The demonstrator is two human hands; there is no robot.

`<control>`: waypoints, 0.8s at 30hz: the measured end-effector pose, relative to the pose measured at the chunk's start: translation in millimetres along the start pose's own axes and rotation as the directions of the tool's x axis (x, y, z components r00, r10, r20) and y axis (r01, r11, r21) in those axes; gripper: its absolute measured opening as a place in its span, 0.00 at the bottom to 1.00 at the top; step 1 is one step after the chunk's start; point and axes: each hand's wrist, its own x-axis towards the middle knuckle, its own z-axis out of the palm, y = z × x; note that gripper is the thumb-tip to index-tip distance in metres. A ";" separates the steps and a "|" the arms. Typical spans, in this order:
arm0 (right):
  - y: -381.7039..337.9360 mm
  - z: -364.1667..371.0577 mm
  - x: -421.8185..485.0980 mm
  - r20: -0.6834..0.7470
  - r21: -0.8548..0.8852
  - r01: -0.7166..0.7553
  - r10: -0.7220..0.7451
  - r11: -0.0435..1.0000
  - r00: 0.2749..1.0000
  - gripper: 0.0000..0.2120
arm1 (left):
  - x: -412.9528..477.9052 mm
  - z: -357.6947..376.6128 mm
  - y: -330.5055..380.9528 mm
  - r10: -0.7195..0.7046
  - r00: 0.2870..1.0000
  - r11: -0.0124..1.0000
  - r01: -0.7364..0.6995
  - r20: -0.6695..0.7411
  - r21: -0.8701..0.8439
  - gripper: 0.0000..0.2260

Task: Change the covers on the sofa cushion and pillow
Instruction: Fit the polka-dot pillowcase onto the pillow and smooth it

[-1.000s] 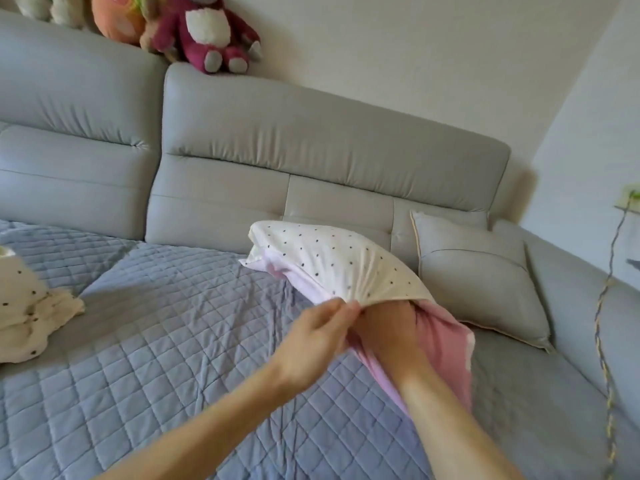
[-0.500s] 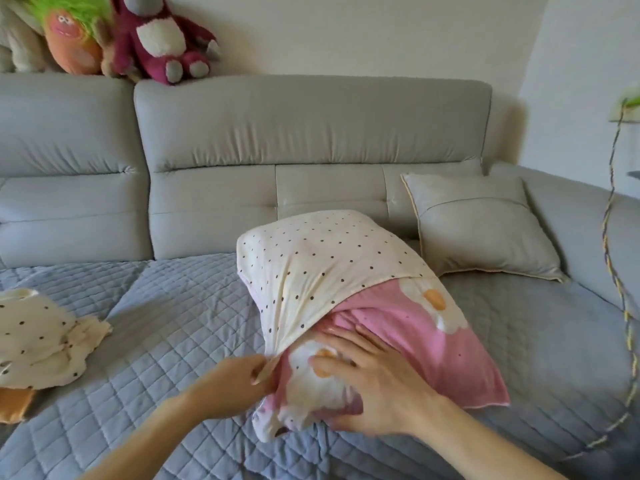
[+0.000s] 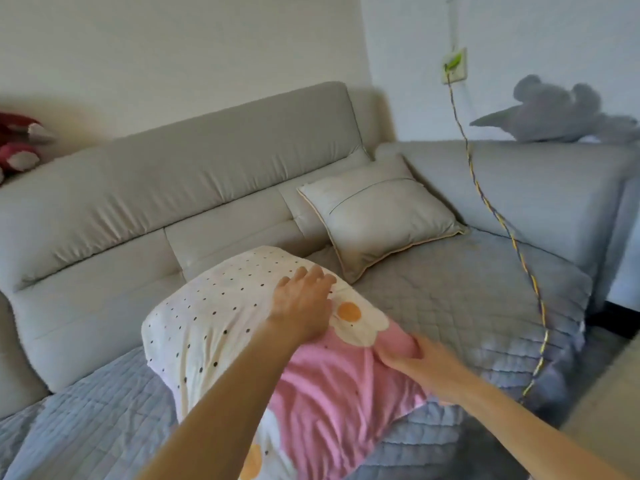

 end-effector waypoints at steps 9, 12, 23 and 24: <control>0.2 -1.4 9.6 0.032 0.636 -0.027 0.008 0.771 0.999 0.27 | 76.3 28.4 34.0 -0.034 0.981 0.998 0.023 0.191 0.061 0.05; -22.4 4.7 -0.3 -0.042 0.744 0.122 -0.137 0.657 0.990 0.24 | 79.9 11.2 12.2 -0.220 0.959 0.897 0.272 0.180 -0.348 0.12; -263.0 8.6 -59.4 -0.514 -0.331 0.808 -0.811 0.487 0.279 0.19 | -0.8 -251.0 -52.1 -0.402 0.911 0.380 0.076 -0.090 -0.922 0.14; -280.4 10.2 -62.1 -0.539 -0.425 0.757 -0.811 0.497 0.230 0.18 | -7.8 -263.5 -55.7 -0.416 0.902 0.350 0.041 -0.116 -0.936 0.13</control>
